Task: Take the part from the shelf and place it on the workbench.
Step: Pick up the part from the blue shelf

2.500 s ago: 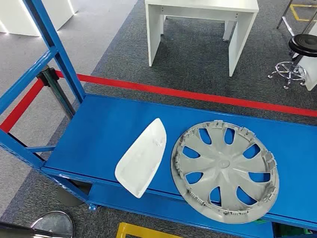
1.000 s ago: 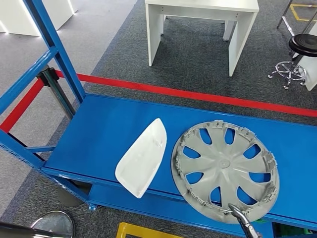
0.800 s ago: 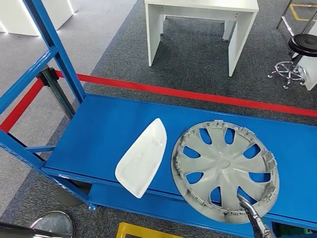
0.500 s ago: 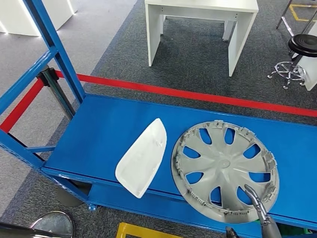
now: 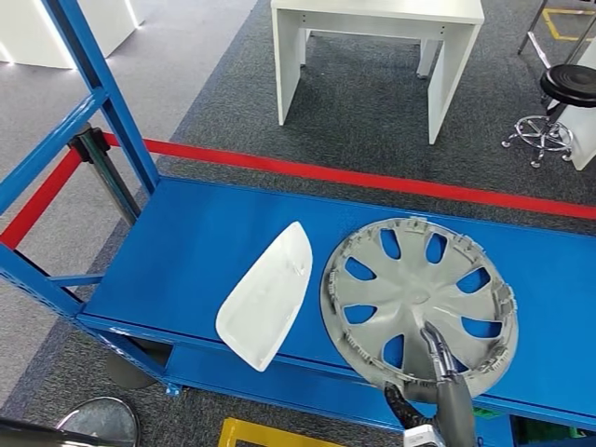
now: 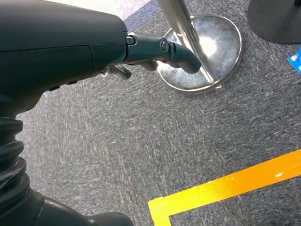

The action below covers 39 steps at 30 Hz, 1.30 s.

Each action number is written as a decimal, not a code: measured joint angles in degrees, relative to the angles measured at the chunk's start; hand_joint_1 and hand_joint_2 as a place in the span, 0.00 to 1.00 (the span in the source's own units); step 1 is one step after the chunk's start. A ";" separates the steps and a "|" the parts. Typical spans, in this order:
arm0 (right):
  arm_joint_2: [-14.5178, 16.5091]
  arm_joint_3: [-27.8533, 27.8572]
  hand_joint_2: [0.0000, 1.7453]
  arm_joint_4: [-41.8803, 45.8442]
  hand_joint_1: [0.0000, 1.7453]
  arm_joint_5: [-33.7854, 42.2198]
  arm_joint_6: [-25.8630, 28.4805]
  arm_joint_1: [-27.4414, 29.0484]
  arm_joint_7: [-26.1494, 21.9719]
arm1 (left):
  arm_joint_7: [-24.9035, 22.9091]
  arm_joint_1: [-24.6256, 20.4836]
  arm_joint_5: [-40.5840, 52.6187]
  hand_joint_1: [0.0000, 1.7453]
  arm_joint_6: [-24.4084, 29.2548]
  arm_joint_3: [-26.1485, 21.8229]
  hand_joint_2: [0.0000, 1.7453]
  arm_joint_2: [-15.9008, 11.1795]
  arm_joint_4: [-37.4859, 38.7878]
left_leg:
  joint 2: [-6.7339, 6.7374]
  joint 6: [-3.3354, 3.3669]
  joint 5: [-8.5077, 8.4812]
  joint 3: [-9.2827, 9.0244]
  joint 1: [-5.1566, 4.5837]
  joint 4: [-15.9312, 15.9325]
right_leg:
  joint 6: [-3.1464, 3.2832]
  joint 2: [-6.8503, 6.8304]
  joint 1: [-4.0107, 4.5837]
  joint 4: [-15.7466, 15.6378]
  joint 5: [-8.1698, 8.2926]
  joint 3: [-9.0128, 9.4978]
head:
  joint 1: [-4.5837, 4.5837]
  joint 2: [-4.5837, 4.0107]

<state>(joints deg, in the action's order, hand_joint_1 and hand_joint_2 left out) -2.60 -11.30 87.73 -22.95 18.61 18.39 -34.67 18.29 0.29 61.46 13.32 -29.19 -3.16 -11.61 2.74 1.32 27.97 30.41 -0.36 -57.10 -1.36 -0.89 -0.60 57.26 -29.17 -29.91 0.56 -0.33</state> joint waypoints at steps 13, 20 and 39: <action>-1.48 -5.65 1.00 -2.40 0.00 1.90 1.88 -2.50 0.91 | -0.25 0.02 0.16 0.00 -0.07 0.01 1.00 -0.16 0.00 | -0.01 -0.03 0.03 -0.09 0.03 0.00 | 0.02 -0.01 0.00 -0.01 -0.04 -0.17 | 0.00 0.00; -3.53 -7.51 1.00 -1.68 0.00 0.93 4.36 -2.38 3.25 | -0.24 0.06 0.29 0.00 -0.02 0.00 1.00 -0.19 0.00 | -0.02 -0.02 0.03 -0.10 0.02 0.00 | 0.01 -0.06 0.00 -0.01 -0.04 -0.19 | -0.01 0.00; -26.51 -20.03 1.00 8.88 0.24 -29.22 8.98 -0.82 37.05 | -0.92 0.39 1.40 0.00 -0.09 -1.12 1.00 -0.27 0.00 | -0.03 0.02 0.00 0.13 -0.06 -0.06 | -0.02 -0.08 -0.09 -0.01 0.04 0.26 | -0.01 0.00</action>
<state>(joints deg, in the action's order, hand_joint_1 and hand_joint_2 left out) -29.11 -31.33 96.61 -52.16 27.60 17.57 2.38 17.38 0.68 62.85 13.22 -30.31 -3.43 -11.61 2.71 1.34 27.97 30.54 -0.41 -57.16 -1.38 -0.98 -0.69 57.25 -29.13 -29.65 0.55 -0.33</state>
